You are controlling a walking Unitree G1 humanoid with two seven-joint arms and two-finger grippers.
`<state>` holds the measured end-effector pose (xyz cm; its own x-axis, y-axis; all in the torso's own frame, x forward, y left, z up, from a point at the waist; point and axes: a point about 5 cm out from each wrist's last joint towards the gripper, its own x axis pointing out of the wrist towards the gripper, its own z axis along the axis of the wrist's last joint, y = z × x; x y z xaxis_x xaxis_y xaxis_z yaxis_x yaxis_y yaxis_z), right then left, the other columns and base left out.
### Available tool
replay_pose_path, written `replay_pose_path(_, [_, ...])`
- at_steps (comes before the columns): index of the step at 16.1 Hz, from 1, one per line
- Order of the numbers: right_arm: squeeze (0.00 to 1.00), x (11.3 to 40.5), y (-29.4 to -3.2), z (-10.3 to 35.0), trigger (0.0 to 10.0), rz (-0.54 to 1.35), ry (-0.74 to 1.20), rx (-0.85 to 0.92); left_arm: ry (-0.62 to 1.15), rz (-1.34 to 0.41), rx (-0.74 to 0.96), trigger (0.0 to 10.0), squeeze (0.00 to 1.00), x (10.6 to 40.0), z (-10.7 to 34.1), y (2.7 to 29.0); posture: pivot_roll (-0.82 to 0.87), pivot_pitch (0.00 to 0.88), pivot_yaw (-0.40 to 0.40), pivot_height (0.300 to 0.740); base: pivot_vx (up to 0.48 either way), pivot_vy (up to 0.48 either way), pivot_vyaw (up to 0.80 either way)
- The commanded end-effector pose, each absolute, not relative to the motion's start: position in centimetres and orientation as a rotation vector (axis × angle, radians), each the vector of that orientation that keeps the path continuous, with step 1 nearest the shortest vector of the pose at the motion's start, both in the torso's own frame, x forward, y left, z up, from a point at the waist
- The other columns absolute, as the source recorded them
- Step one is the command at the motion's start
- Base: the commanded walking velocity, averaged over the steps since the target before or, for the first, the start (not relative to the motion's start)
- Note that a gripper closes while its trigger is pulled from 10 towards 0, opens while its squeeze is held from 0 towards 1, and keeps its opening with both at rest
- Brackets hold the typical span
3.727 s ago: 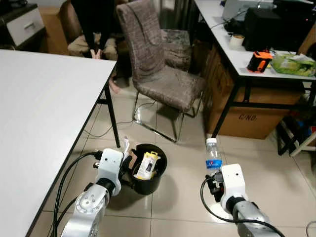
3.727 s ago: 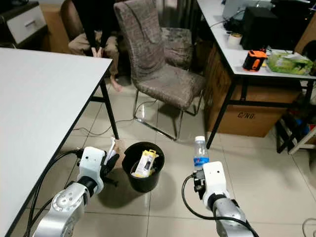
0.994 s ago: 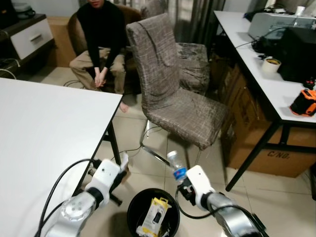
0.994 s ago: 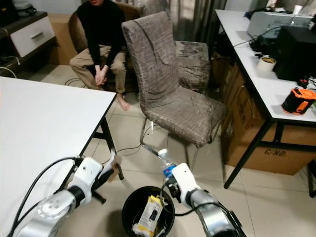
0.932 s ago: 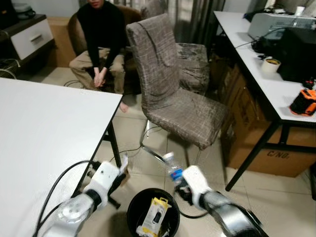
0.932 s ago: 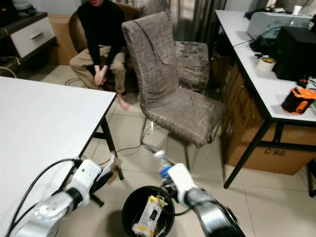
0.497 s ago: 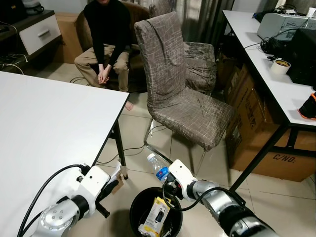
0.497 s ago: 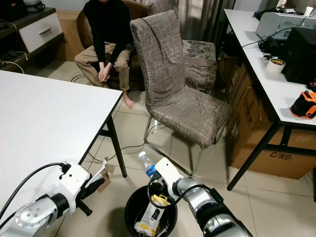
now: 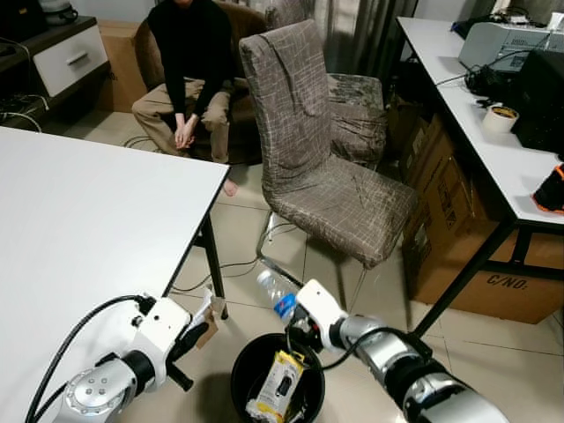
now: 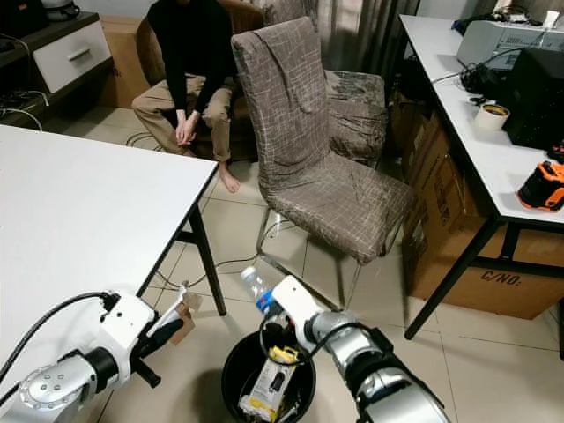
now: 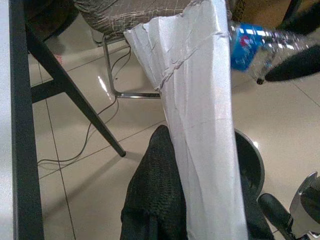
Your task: Picking trash to rubbish bin
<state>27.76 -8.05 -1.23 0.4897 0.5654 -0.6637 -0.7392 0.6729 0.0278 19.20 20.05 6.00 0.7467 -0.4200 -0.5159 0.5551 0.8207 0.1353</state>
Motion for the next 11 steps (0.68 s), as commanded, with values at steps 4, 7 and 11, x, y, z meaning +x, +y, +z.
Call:
replay_pose_path(4, [1.0,28.2,-8.2,-0.9,10.0,0.794,0.685,-0.256,0.474,-0.555,0.273,10.0,0.0,19.6,6.4,19.4,0.0,0.0,-0.03,0.74,0.0,0.0,0.0])
replay_pose_path(7, [1.0,27.7,-8.1,-1.3,10.0,0.814,0.715,-0.222,0.479,-0.551,0.272,10.0,0.0,19.6,6.3,19.6,0.0,0.0,-0.027,0.74,0.0,0.0,0.0])
replay_pose_path(11, [1.0,27.3,-8.1,-1.6,10.0,0.836,0.73,-0.227,0.487,-0.552,0.278,10.0,0.0,19.7,6.1,19.7,-0.01,0.0,-0.02,0.74,0.0,0.0,0.0])
